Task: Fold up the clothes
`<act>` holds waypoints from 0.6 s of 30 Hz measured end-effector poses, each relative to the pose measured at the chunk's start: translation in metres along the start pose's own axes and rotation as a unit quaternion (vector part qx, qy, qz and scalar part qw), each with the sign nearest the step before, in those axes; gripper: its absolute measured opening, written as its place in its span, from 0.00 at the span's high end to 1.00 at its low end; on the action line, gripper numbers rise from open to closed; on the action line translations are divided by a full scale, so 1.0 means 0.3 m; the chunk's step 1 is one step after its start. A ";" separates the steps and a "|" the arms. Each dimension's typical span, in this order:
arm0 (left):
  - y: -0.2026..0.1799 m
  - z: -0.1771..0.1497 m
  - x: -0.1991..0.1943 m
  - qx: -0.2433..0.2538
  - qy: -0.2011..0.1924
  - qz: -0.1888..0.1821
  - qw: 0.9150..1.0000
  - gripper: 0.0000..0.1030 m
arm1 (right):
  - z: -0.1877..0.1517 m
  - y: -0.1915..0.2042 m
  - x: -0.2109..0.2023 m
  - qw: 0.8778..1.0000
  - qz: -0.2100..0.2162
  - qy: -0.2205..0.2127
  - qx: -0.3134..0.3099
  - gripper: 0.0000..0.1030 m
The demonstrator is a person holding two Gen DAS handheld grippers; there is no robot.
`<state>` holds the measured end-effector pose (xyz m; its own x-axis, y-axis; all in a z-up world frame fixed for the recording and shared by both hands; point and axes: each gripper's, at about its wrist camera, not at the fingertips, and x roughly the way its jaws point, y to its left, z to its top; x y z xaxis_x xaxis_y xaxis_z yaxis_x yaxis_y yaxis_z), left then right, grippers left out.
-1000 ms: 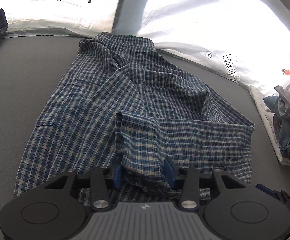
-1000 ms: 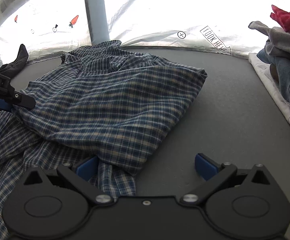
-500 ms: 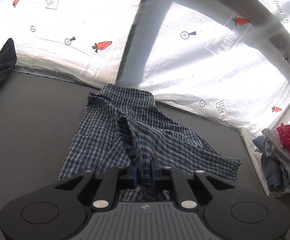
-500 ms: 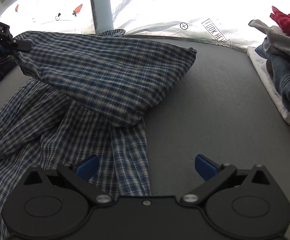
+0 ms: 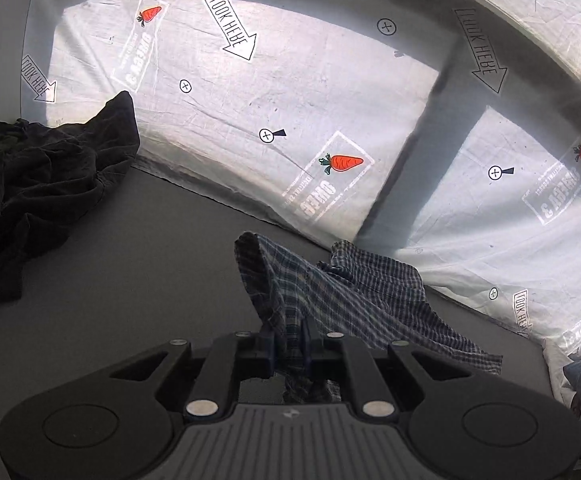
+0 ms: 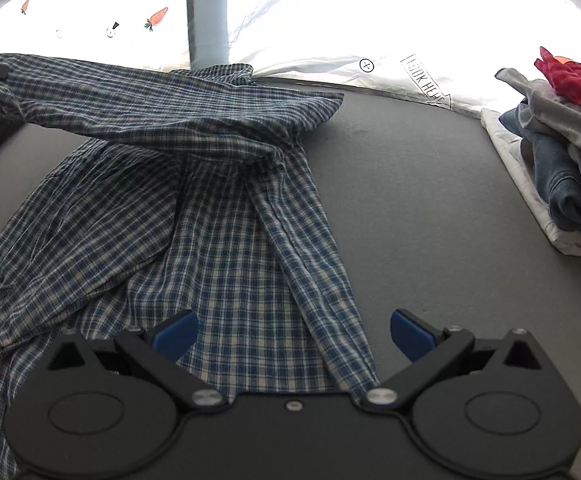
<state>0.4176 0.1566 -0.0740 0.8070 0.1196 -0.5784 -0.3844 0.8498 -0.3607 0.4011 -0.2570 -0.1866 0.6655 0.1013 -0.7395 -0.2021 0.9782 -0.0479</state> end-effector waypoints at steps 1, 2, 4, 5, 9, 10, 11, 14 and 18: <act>0.030 0.019 0.007 -0.013 -0.001 -0.003 1.000 0.87 | 0.002 0.009 -0.002 1.000 -0.007 0.000 0.005 0.00; 0.052 0.040 0.013 -0.016 -0.004 -0.003 1.000 0.87 | 0.004 0.016 -0.003 1.000 -0.011 0.001 0.012 0.00; 0.086 0.084 0.027 -0.014 -0.012 -0.002 1.000 0.87 | 0.009 0.037 -0.002 1.000 -0.018 0.004 0.020 0.00; 0.100 0.107 0.037 -0.013 -0.016 -0.003 1.000 0.87 | 0.010 0.054 -0.005 0.999 -0.023 0.003 0.022 0.00; 0.153 0.205 0.074 -0.014 -0.032 -0.008 0.999 0.87 | 0.013 0.111 -0.017 0.999 -0.039 0.000 0.019 0.00; 0.166 0.229 0.082 -0.016 -0.037 -0.009 0.999 0.87 | 0.016 0.130 -0.019 0.999 -0.044 -0.001 0.015 0.00; 0.178 0.252 0.088 -0.016 -0.042 -0.010 0.999 0.87 | 0.020 0.148 -0.018 0.999 -0.050 -0.003 0.011 0.00; 0.220 0.309 0.104 -0.013 -0.054 -0.008 0.998 0.88 | 0.028 0.193 -0.021 0.998 -0.058 -0.007 0.001 0.00; 0.294 0.335 0.135 -0.021 -0.047 0.013 0.999 0.88 | 0.031 0.242 -0.023 0.998 -0.059 -0.009 -0.011 0.00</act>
<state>0.4613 0.2880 -0.0557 0.8345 0.1909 -0.5169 -0.4222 0.8242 -0.3773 0.3885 -0.1849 -0.1789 0.6988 -0.0115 -0.7153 -0.1360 0.9795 -0.1486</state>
